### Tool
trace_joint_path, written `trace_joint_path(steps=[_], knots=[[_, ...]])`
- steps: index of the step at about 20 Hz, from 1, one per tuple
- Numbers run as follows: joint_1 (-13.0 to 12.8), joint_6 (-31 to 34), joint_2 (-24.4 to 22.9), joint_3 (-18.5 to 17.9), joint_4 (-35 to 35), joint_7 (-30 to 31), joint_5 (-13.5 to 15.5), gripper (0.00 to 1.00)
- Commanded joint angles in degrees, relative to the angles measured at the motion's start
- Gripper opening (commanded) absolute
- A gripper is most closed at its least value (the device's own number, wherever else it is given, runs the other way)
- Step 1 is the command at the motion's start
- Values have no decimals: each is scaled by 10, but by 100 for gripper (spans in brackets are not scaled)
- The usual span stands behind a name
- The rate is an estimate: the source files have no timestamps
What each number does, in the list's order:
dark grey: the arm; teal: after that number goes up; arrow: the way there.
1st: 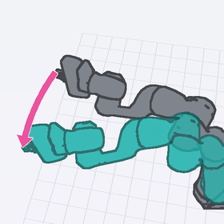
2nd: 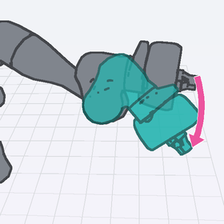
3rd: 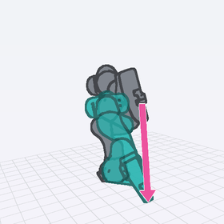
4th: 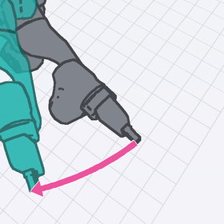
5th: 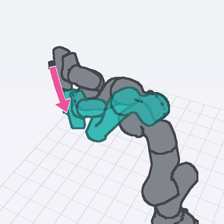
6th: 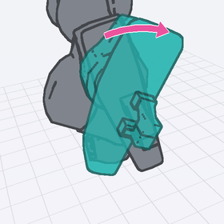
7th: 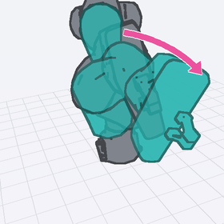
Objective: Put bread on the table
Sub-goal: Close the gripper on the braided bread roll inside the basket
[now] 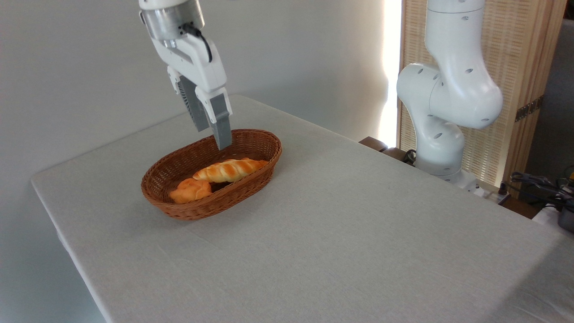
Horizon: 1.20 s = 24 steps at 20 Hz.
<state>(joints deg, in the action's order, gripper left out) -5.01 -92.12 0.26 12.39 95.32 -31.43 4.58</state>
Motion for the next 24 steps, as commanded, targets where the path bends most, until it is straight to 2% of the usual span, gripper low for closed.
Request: trace_joint_path(steps=[1,4,8,14,17,24], knots=[[0,-57,0,46,61,57,7,100],[0,-73,3,76,105,67,7,100],[-2,-129,11,103,138,63,-1,100],[-18,-170,31,106,150,59,-17,100],[-27,-173,33,106,153,59,-62,100],[-28,-175,41,106,158,59,-65,100]])
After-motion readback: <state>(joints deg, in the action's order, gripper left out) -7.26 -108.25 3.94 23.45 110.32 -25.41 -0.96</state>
